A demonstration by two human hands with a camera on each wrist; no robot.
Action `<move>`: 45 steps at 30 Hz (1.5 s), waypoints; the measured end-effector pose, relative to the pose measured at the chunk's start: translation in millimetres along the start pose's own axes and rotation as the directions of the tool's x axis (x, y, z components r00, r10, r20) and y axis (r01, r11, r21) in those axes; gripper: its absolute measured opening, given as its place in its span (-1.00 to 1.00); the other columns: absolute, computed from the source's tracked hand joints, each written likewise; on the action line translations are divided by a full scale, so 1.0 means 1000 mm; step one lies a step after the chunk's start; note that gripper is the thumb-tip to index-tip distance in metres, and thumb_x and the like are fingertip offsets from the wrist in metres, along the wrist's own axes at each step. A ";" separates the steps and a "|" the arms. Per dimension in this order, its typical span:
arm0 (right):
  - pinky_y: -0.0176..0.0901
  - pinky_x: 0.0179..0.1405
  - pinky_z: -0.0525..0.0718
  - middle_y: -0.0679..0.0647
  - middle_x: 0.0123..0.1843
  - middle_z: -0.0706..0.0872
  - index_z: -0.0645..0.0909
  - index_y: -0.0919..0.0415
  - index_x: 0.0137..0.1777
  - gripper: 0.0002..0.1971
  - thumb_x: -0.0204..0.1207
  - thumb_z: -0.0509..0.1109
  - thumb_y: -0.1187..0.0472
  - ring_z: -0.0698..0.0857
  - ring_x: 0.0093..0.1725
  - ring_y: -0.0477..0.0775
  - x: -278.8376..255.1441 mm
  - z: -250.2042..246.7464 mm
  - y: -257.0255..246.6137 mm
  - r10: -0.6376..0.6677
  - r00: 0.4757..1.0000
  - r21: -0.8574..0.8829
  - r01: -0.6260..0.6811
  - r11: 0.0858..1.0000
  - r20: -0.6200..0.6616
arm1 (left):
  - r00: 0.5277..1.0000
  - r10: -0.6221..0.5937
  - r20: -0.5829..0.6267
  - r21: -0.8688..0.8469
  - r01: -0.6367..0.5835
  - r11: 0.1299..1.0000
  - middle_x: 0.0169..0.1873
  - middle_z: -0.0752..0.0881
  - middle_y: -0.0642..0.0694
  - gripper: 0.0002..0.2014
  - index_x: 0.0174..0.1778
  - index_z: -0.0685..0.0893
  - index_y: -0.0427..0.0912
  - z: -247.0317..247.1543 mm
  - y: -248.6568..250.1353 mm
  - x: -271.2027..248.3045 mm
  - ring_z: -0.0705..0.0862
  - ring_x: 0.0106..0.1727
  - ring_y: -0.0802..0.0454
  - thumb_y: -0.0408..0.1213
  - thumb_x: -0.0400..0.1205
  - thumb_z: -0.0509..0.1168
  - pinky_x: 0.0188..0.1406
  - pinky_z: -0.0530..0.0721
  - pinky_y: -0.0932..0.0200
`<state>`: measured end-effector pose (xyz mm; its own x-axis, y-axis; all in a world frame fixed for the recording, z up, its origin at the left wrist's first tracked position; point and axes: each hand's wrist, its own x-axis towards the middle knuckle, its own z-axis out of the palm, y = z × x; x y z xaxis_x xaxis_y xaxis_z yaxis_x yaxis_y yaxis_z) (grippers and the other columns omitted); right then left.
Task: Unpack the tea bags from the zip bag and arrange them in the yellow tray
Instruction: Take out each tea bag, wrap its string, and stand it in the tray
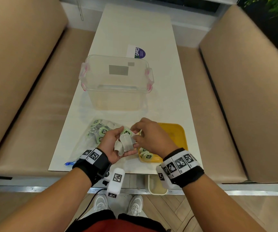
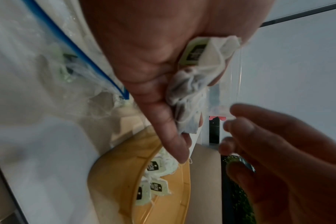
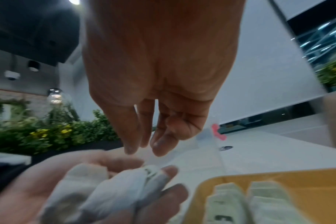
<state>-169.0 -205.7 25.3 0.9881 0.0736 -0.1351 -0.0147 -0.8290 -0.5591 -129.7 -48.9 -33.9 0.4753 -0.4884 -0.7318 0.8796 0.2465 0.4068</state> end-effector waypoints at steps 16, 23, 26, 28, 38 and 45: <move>0.08 -0.18 0.66 0.09 -0.14 0.67 0.58 0.21 -0.08 -0.95 0.52 0.31 0.32 0.64 -0.16 0.15 0.011 0.010 -0.019 -0.003 1.000 -0.028 0.003 1.000 0.024 | 1.000 0.023 -0.015 0.015 -0.023 1.000 -0.04 0.84 -0.30 -0.57 0.01 0.78 -0.26 -0.003 -0.001 0.001 0.83 -0.04 -0.30 -0.01 0.79 0.12 0.36 0.59 -0.39; -0.05 -0.06 0.66 0.07 -0.06 0.76 0.71 0.16 0.02 -0.79 0.54 0.26 0.33 0.69 -0.04 0.11 -0.002 -0.027 0.013 0.087 0.992 -0.028 -0.090 0.996 -0.092 | 1.000 0.007 -0.007 0.028 -0.007 1.000 0.00 0.81 -0.34 -0.50 0.25 0.74 -0.23 -0.011 0.005 0.009 0.86 -0.09 -0.23 0.07 0.77 0.07 -0.31 0.82 -0.01; -0.11 0.04 0.67 0.01 -0.03 0.72 0.73 0.14 0.15 -0.67 0.44 0.29 0.35 0.67 0.00 0.03 -0.017 -0.042 0.032 0.195 0.980 -0.062 -0.198 0.978 -0.050 | 1.000 0.013 0.000 0.029 -0.013 0.999 0.00 0.80 -0.33 -0.49 0.27 0.73 -0.24 -0.013 0.003 0.012 0.86 -0.10 -0.22 0.07 0.78 0.06 -0.34 0.82 0.01; -0.14 0.02 0.66 0.01 -0.04 0.68 0.72 0.15 0.15 -0.63 0.40 0.27 0.40 0.65 0.00 0.03 -0.025 -0.048 0.044 0.234 0.972 -0.098 -0.235 0.967 -0.028 | 1.000 0.016 0.003 0.040 -0.016 0.999 0.00 0.81 -0.32 -0.49 0.28 0.74 -0.23 -0.013 0.001 0.014 0.85 -0.08 -0.21 0.08 0.77 0.06 -0.28 0.82 0.01; -0.18 -0.29 0.51 0.05 -0.03 0.71 0.69 0.06 -0.10 -0.87 0.55 0.31 0.26 0.64 -0.11 0.07 -0.037 -0.047 0.067 0.310 0.950 -0.279 -0.306 0.910 -0.028 | 1.000 -0.003 0.005 0.049 0.002 0.999 0.02 0.80 -0.35 -0.49 0.27 0.75 -0.24 -0.013 -0.007 0.016 0.83 -0.03 -0.23 0.07 0.77 0.08 -0.19 0.83 -0.03; -0.17 -0.24 0.61 0.04 -0.06 0.74 0.71 0.13 -0.04 -0.90 0.53 0.37 0.23 0.68 -0.09 0.08 -0.043 -0.040 0.062 0.350 0.924 -0.235 -0.310 0.921 0.153 | 1.000 -0.002 0.018 0.031 0.002 1.000 0.04 0.80 -0.36 -0.49 0.27 0.75 -0.25 -0.016 -0.007 0.014 0.84 -0.05 -0.23 0.07 0.78 0.07 -0.22 0.83 -0.05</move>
<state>-206.8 -282.0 29.5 0.8846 -0.1378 -0.4455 -0.2843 -0.9166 -0.2812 -128.6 -44.3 -55.8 0.4729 -0.5038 -0.7229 0.8795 0.2196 0.4223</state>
